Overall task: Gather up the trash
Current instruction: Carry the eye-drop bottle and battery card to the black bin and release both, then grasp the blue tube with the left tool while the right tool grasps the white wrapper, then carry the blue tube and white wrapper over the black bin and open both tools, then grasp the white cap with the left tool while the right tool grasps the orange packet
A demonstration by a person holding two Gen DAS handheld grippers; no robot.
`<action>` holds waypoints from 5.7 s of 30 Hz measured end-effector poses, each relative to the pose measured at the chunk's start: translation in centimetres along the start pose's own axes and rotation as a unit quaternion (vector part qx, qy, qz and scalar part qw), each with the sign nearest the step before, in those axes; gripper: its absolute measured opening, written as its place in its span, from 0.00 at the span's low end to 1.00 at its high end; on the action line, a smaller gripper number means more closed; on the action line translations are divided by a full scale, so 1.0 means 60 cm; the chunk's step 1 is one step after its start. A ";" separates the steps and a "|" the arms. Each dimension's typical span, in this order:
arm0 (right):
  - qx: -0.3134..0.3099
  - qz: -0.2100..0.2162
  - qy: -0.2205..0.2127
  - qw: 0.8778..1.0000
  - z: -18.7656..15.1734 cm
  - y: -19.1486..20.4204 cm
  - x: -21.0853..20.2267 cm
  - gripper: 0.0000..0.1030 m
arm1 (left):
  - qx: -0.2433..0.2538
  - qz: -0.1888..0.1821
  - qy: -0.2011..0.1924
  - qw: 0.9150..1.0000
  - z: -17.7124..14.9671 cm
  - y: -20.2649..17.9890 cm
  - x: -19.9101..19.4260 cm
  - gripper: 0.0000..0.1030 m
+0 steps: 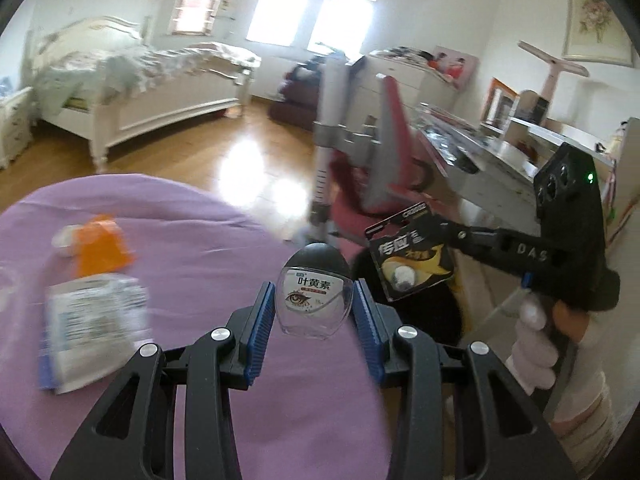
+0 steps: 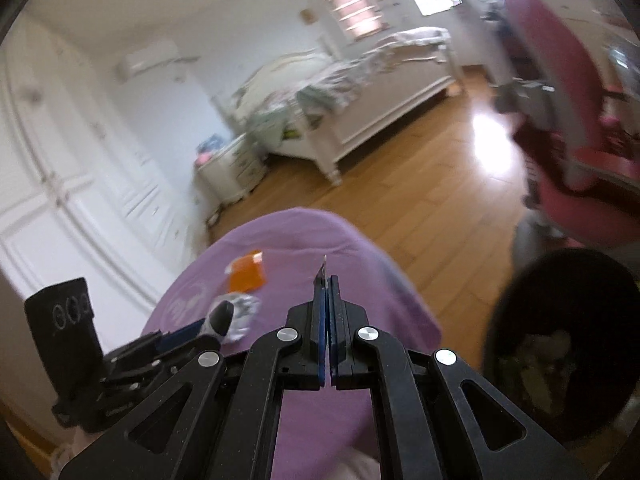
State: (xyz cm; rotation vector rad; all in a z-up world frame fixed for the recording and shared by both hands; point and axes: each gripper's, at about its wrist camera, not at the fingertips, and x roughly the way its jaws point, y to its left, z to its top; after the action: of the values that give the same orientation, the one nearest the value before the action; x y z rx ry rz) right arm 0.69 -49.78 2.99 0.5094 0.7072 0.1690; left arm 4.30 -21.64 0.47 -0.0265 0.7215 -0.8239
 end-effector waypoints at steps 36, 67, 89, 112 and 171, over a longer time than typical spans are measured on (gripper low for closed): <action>0.198 -0.137 -0.035 0.970 -0.069 -0.356 -0.091 0.49 | 0.099 -0.072 0.099 0.988 0.010 -0.239 0.235 0.64; -0.124 0.007 0.240 0.963 -0.075 0.281 0.399 0.83 | -0.192 0.168 0.010 0.967 -0.098 0.301 -0.168 0.64; -0.038 0.026 0.092 0.995 -0.017 0.170 0.219 0.23 | -0.100 0.257 0.066 0.959 -0.080 0.334 -0.095 0.09; 0.083 -0.024 -0.042 0.995 -0.004 -0.080 -0.039 0.23 | -0.020 0.034 -0.018 0.999 0.026 -0.010 -0.001 0.09; 0.126 -0.112 -0.017 0.986 -0.045 -0.199 -0.016 0.78 | -0.062 0.024 0.010 0.998 0.049 -0.001 0.091 0.86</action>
State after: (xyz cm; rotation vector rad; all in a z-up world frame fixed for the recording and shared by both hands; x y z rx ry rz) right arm -2.05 -59.38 -4.18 0.6673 0.7511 -0.1414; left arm 8.51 -26.11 -0.38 -0.1111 0.7884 -0.7338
